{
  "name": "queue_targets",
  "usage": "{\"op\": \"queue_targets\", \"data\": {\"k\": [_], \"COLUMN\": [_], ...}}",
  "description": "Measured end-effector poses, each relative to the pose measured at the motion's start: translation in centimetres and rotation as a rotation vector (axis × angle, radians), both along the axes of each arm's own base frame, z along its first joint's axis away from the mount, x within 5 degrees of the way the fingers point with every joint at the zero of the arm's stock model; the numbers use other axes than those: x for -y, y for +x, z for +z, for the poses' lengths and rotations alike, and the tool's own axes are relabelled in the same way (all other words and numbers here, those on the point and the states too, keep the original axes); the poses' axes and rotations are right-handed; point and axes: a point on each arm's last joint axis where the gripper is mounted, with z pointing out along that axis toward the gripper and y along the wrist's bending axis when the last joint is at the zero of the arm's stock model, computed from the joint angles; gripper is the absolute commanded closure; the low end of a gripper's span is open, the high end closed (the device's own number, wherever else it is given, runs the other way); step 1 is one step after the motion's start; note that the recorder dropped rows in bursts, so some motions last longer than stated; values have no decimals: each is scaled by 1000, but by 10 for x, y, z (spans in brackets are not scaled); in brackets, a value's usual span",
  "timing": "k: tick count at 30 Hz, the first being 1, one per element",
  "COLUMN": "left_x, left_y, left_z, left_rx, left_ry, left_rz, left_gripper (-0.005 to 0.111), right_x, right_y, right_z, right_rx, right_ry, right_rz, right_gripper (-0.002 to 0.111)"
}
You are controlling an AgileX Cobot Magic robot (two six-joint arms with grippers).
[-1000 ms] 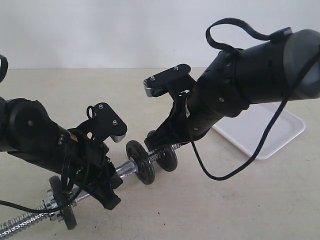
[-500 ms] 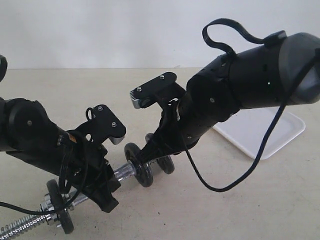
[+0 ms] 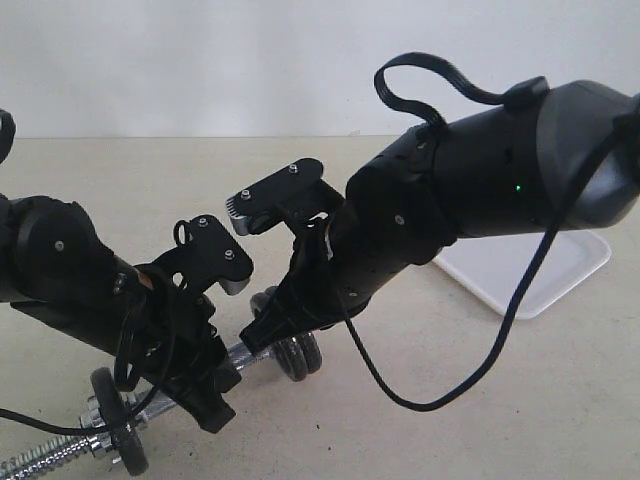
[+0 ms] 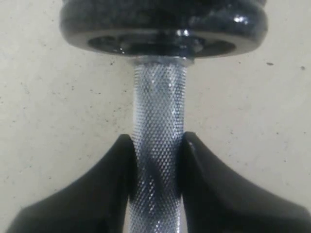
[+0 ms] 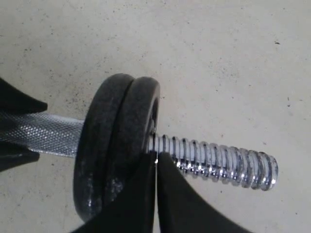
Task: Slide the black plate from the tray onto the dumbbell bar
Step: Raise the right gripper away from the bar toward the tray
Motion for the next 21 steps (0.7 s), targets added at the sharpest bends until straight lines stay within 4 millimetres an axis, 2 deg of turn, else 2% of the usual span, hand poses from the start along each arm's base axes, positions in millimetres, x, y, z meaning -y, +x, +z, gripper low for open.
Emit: {"op": "queue_targets", "data": {"k": [6, 12, 16, 21], "left_x": [0, 0, 0, 1], "left_y": [1, 3, 5, 7], "left_z": [0, 1, 2, 2], "left_rx": [5, 36, 57, 52], "left_ry": [-1, -7, -13, -32], "left_rz": [2, 12, 22, 72], "left_gripper": [102, 102, 102, 102], "right_x": [4, 27, 45, 65], "right_y": [4, 25, 36, 44], "right_z": [0, 1, 15, 43], "right_rx": [16, 31, 62, 134], "right_ry": [-22, -40, -21, 11], "right_rz": [7, -61, -112, -147], "right_gripper": [109, 109, 109, 109]}}
